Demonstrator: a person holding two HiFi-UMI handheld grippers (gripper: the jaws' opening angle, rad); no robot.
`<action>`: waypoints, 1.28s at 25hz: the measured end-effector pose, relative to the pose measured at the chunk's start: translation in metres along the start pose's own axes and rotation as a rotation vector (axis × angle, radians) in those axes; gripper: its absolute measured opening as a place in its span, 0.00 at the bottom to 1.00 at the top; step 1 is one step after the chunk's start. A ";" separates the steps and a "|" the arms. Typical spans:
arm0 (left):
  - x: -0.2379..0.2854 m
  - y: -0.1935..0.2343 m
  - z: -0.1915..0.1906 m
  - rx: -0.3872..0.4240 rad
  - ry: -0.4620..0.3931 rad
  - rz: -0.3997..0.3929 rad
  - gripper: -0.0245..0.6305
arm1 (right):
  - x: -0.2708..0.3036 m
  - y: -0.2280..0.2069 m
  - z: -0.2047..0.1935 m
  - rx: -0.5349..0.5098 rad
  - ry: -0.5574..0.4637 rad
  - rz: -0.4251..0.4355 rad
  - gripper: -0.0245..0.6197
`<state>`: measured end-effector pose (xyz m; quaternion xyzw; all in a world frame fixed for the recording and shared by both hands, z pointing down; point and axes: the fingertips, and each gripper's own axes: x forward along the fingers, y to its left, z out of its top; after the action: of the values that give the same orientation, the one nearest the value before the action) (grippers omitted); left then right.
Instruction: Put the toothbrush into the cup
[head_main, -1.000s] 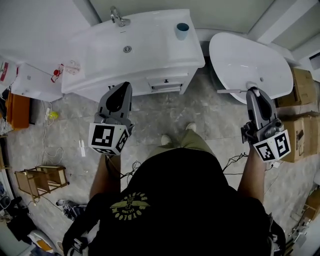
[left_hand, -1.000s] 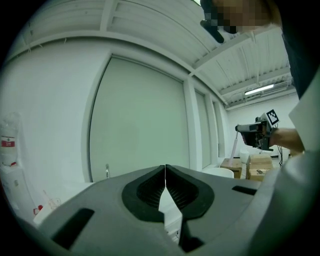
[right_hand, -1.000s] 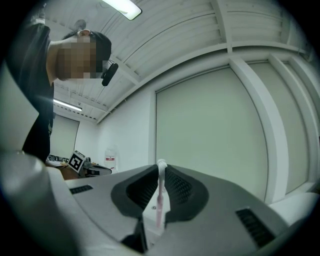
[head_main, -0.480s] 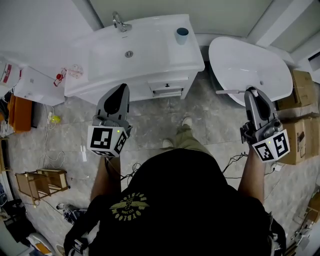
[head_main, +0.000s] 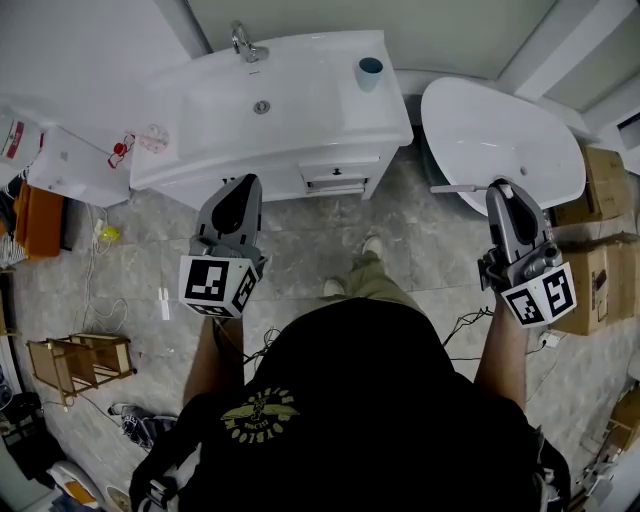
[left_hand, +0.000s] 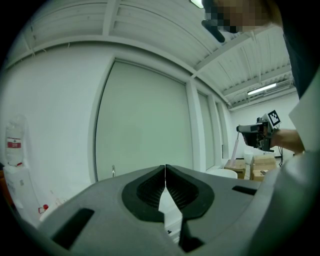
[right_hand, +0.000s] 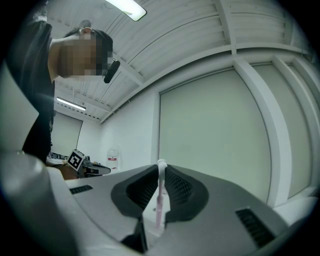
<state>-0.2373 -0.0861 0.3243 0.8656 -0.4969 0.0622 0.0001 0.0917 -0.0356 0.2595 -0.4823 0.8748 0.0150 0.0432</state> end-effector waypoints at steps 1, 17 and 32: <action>-0.001 0.000 -0.001 0.000 0.001 0.000 0.06 | 0.001 -0.001 0.000 0.001 0.001 -0.004 0.11; 0.030 0.003 -0.005 -0.002 0.019 -0.013 0.06 | 0.014 -0.022 -0.009 0.018 0.009 -0.014 0.11; 0.103 -0.011 0.005 0.011 0.017 -0.051 0.06 | 0.025 -0.086 -0.017 0.032 0.006 -0.059 0.11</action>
<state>-0.1761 -0.1693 0.3308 0.8775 -0.4742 0.0723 0.0012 0.1499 -0.1035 0.2750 -0.5074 0.8604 -0.0020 0.0488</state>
